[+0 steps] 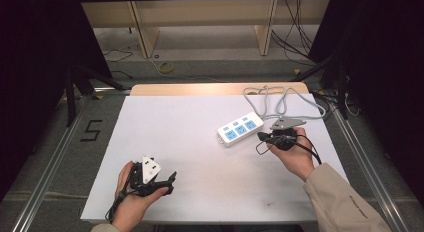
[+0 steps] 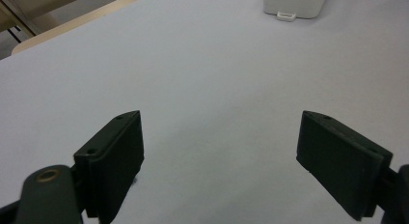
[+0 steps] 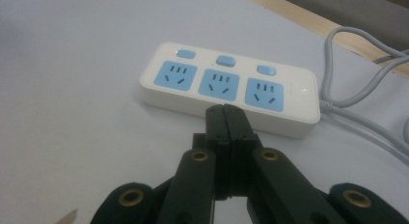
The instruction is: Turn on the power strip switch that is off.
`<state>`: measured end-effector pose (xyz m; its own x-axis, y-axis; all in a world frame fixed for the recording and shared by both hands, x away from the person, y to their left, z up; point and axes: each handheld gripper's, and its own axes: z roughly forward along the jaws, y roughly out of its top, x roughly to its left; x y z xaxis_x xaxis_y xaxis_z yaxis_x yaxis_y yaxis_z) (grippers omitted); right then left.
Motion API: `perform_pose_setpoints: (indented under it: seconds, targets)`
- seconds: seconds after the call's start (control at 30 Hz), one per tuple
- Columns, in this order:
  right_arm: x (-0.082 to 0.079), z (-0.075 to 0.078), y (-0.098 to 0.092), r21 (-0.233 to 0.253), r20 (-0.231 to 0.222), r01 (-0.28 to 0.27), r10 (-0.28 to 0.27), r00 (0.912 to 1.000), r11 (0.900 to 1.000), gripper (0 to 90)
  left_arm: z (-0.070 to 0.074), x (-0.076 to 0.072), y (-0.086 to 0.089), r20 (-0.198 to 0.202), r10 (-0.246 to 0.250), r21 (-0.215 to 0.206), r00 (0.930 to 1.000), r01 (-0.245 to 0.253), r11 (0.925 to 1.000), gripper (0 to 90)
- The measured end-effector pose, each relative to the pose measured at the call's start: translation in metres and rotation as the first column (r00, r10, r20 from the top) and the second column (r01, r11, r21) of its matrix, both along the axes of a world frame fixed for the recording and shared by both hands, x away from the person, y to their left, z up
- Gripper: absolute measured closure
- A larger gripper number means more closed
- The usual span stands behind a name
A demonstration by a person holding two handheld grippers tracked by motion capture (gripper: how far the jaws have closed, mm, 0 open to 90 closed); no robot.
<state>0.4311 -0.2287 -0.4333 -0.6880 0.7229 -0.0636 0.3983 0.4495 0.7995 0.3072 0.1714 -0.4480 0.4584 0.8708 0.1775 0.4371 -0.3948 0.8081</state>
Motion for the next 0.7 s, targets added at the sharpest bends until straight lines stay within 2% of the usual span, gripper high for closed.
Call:
perform_pose_setpoints:
  seconds: [0.2, 0.43, 0.7]
  targets:
    - [0.007, -0.001, 0.007, -0.005, -0.005, -0.007, 0.007, 1.0000, 1.000, 90.0, 0.000, 0.000, 0.000, 0.001, -0.002, 0.004, 1.0000, 0.002, 1.0000, 16.5]
    - [0.018, -0.004, 0.012, 0.000, -0.024, 0.011, -0.011, 0.9996, 1.000, 90.0, 0.000, 0.000, -0.001, 0.001, -0.005, 0.005, 1.0000, 0.005, 1.0000, 16.5]
    - [0.026, -0.006, 0.017, -0.004, -0.027, 0.017, -0.017, 0.9995, 1.000, 90.0, 0.000, 0.000, -0.001, 0.002, -0.005, 0.005, 1.0000, 0.005, 1.0000, 16.4]
